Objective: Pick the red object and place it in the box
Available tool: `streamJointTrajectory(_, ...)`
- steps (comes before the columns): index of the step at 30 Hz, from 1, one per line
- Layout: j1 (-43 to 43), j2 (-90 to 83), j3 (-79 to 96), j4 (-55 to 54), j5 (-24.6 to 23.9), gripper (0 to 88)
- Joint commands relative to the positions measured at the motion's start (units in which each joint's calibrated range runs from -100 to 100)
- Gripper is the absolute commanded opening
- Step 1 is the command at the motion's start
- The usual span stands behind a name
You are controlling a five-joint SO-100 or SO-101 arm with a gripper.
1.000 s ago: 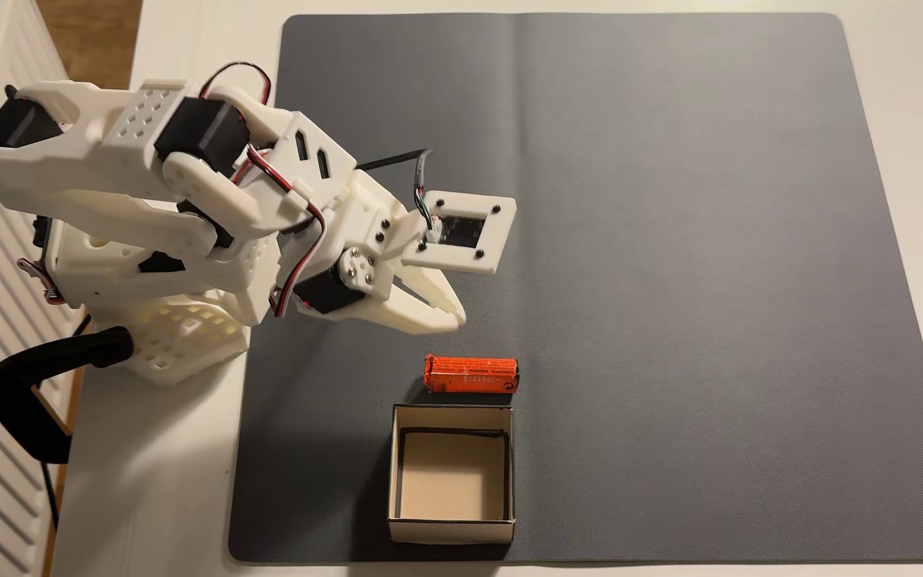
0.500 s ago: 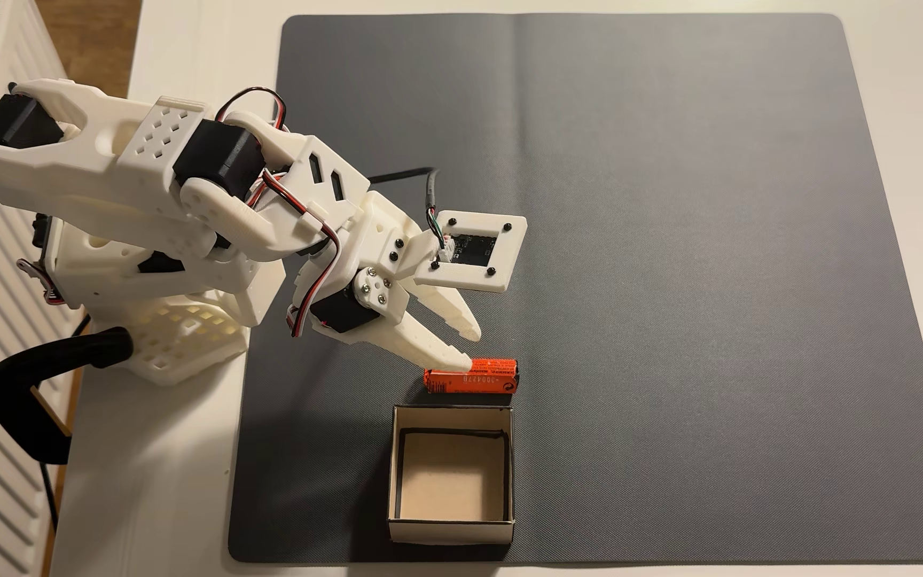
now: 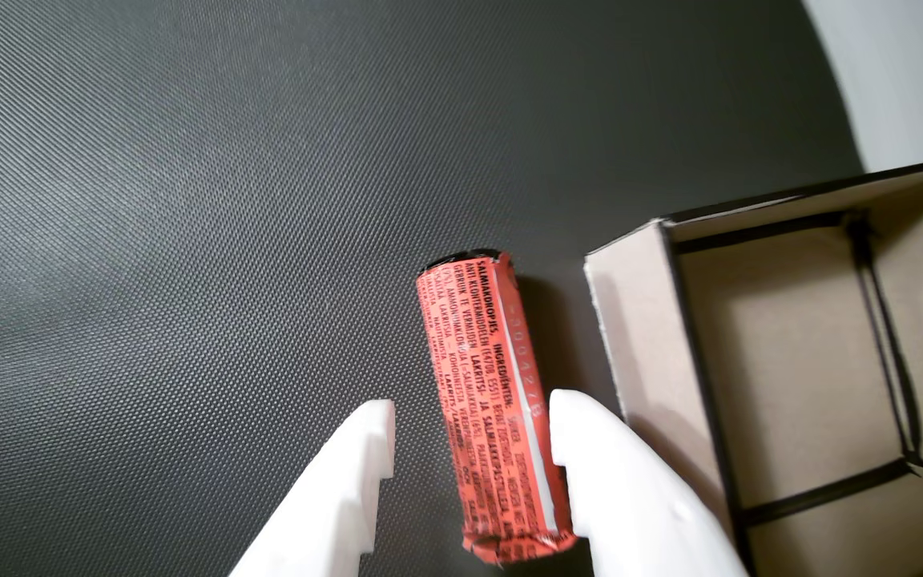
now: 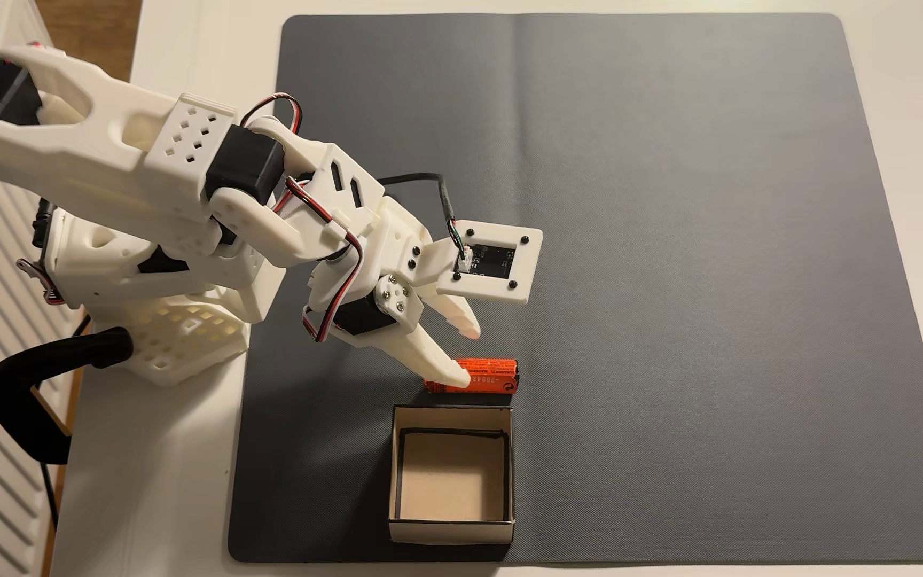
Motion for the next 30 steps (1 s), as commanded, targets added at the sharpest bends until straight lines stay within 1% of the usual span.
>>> streamJointTrajectory(1,-0.59,10.12,-4.69,-5.65,-0.06,15.8)
streamJointTrajectory(8,-0.45,23.47,-12.04,-10.90,-0.12,15.7)
streamJointTrajectory(13,0.00,29.08,-13.67,-12.65,0.09,15.7)
streamJointTrajectory(20,0.00,32.14,-13.76,-12.82,0.14,15.7)
streamJointTrajectory(25,0.00,34.52,-13.40,-15.44,0.14,15.6)
streamJointTrajectory(30,-0.15,37.07,-13.76,-15.88,0.14,14.7)
